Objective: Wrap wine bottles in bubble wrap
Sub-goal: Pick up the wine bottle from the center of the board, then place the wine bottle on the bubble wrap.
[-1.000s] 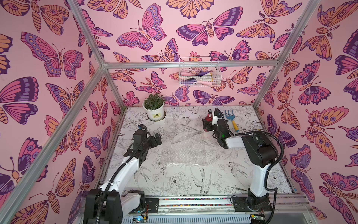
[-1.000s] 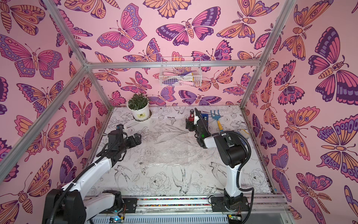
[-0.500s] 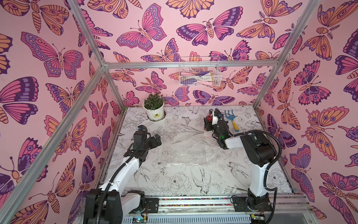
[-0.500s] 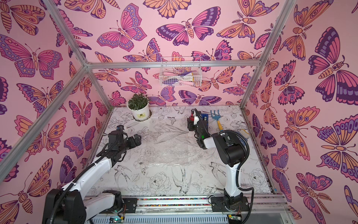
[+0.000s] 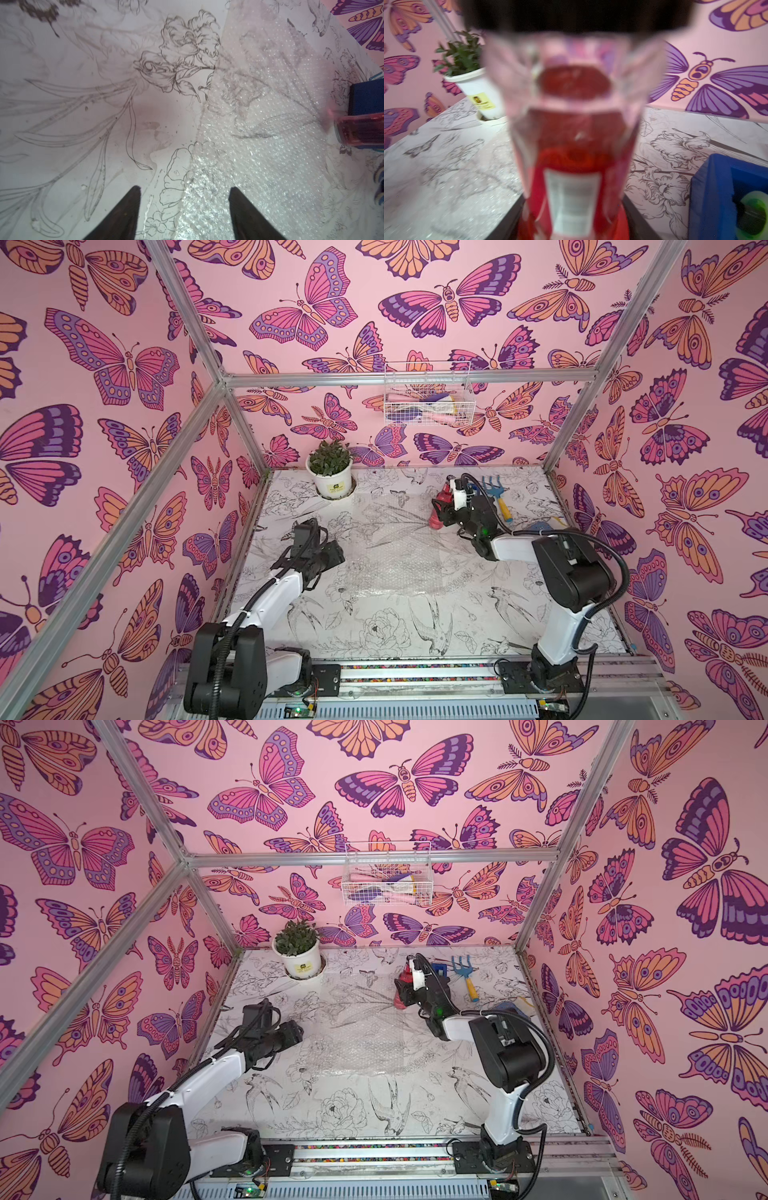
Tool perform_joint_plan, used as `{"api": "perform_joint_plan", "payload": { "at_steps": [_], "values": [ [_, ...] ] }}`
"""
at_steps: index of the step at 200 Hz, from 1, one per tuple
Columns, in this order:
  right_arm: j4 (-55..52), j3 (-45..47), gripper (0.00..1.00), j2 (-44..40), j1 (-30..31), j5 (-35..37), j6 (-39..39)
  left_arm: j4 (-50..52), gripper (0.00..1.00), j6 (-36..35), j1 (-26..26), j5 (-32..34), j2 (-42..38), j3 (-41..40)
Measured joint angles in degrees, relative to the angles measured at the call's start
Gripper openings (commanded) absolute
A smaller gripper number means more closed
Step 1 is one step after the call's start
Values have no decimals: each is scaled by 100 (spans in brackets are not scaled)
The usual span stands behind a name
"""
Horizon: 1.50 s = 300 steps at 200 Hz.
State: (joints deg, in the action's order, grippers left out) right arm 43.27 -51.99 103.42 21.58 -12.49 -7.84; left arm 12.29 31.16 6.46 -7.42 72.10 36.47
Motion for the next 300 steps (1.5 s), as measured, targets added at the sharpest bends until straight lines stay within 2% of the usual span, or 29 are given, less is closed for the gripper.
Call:
{"api": "perform_joint_plan", "payload": {
  "at_steps": [28, 58, 92, 130, 190, 236, 300],
  "values": [
    [-1062, 9, 0, -1016, 44, -527, 415, 31, 38, 122, 13, -304, 413, -72],
    [-2232, 7, 0, -1840, 254, -826, 1023, 111, 32, 127, 55, -568, 708, -94],
    [-3792, -13, 0, -2208, 743, -756, 1904, 109, 27, 120, 125, -752, 870, -94],
    [-4986, -13, 0, -2269, 1438, -339, 2933, 107, 23, 98, 184, -831, 1016, -94],
    [-5595, -90, 0, -2138, 2144, 160, 4046, 52, 24, 85, 184, -938, 1099, -92],
    [-5914, -466, 0, -1762, 2575, 387, 4393, -70, 23, 83, 184, -1025, 1191, -68],
    [-6255, -994, 0, -1268, 2889, 479, 4430, -190, 23, 81, 184, -1110, 1248, -61]
  ]
}}
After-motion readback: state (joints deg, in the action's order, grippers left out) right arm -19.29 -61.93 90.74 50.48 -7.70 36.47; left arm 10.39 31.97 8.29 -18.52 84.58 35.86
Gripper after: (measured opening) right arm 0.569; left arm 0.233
